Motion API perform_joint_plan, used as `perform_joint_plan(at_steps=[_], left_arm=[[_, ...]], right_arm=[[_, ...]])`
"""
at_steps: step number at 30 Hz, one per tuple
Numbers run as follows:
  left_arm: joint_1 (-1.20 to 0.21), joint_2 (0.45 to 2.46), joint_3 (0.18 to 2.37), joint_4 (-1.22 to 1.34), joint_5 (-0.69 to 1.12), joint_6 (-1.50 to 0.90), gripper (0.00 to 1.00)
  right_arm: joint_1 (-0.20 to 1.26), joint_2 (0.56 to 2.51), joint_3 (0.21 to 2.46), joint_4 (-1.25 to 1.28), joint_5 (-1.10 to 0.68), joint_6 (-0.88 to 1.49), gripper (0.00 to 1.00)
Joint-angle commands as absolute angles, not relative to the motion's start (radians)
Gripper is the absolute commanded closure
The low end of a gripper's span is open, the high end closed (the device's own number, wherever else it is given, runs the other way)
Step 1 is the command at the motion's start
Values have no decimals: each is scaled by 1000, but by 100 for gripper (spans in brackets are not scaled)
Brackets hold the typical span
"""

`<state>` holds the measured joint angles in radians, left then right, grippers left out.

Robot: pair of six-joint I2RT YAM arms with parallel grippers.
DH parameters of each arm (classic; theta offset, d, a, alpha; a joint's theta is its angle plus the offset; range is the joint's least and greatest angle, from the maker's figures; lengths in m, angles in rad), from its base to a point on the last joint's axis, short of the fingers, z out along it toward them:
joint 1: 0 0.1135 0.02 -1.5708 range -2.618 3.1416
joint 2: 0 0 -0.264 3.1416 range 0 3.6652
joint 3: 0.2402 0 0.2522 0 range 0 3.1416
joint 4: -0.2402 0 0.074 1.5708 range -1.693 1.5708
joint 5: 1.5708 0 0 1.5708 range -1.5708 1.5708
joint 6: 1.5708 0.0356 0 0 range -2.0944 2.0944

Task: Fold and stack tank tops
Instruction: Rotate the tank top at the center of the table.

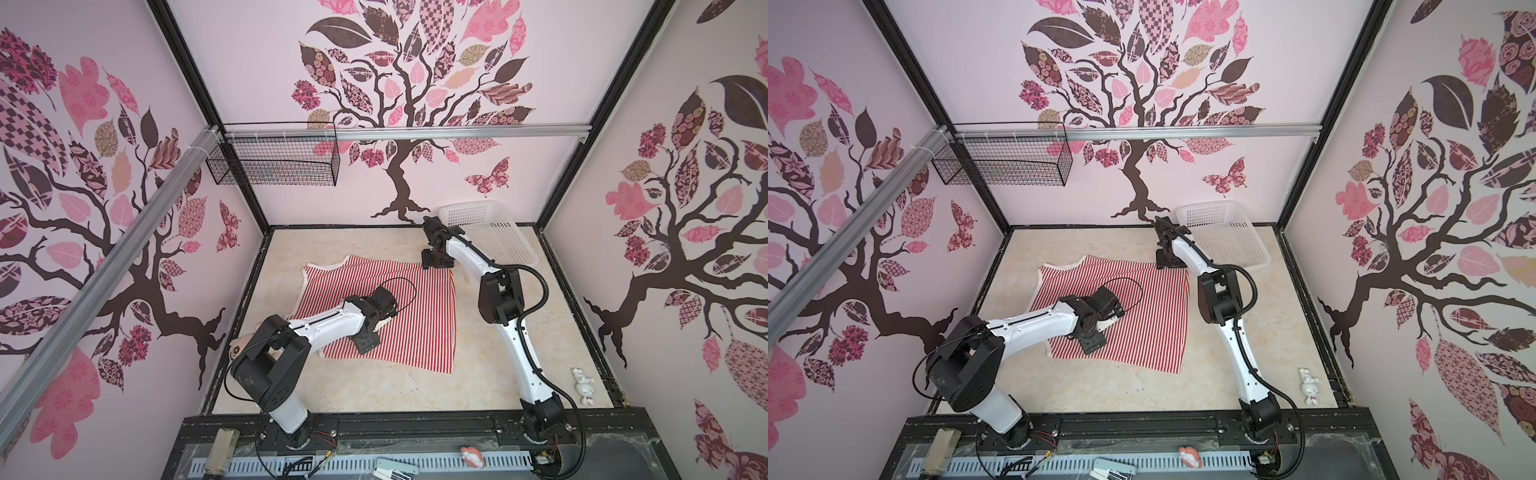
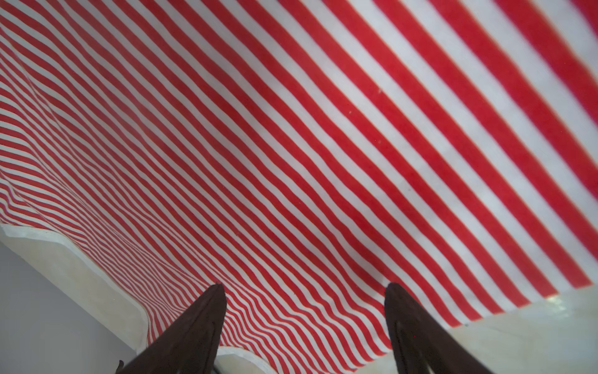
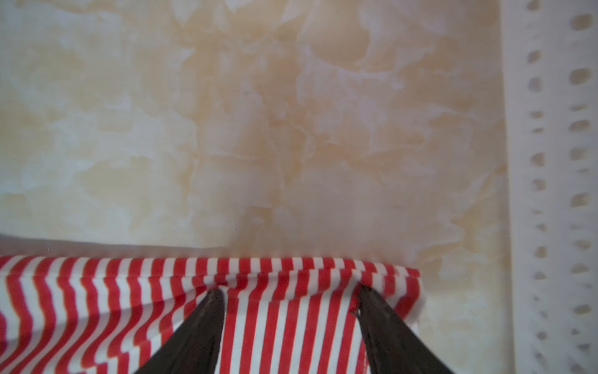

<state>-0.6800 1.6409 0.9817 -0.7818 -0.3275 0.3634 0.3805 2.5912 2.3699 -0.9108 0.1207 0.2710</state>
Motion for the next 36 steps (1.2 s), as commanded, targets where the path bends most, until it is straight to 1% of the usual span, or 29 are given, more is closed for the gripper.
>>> perform_joint_plan(at_steps=[1,5,7,10,15,17,20,25,28,33,36], left_arm=[[-639,1598,1014,-772,-323,354,18],[-480,1502,1078,-771,-270,362,17],[-398,1463,1089,-744,-259,375,17],[-291,1450,1093,-726,-224,409,16],[-179,1549,1090,-666,-205,442,16],[-157,1608,1097,-628,-203,441,17],[-147,1687,1116,-560,-218,437,17],[-143,1760,1200,-503,-224,409,17],[-141,1814,1271,-510,-206,396,17],[-126,1944,1408,-555,-120,394,17],[-117,2022,1489,-569,-136,379,17]], right_arm=[[382,2507,2331,-894,27,259,31],[441,2234,2006,-694,6,271,29],[467,2151,1908,-660,8,298,29],[496,2091,1796,-667,-6,331,29],[511,2034,1578,-607,-48,356,29],[511,2027,1509,-574,-40,359,29],[511,2043,1486,-578,-32,356,29],[512,2034,1434,-567,-27,359,29],[512,2018,1391,-547,-25,362,28],[511,2030,1392,-566,-23,372,28],[512,2003,1374,-560,-46,385,28]])
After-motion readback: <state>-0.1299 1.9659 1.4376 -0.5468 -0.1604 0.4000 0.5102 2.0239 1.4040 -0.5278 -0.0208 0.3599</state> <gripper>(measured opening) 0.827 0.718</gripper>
